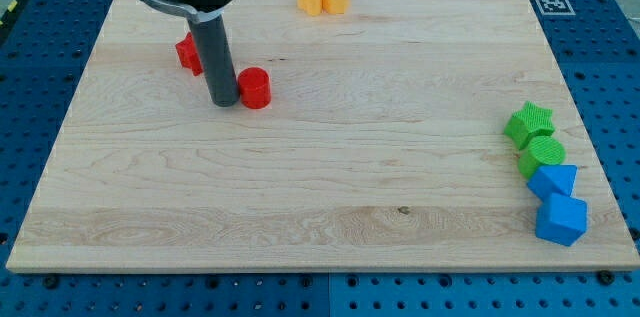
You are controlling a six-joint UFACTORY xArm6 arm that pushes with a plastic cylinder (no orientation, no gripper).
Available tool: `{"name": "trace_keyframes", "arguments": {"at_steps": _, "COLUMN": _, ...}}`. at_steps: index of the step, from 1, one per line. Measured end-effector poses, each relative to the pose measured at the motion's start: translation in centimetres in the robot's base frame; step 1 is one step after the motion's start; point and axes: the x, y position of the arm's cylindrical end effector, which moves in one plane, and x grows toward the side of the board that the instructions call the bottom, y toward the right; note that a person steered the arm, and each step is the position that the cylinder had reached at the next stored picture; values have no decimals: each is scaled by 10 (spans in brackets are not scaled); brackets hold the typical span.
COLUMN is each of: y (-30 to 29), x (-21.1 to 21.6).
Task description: Push red circle to the center
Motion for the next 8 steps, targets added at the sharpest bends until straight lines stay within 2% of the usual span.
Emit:
{"name": "trace_keyframes", "arguments": {"at_steps": 2, "y": 22, "x": 0}}
{"name": "trace_keyframes", "arguments": {"at_steps": 8, "y": 30, "x": 0}}
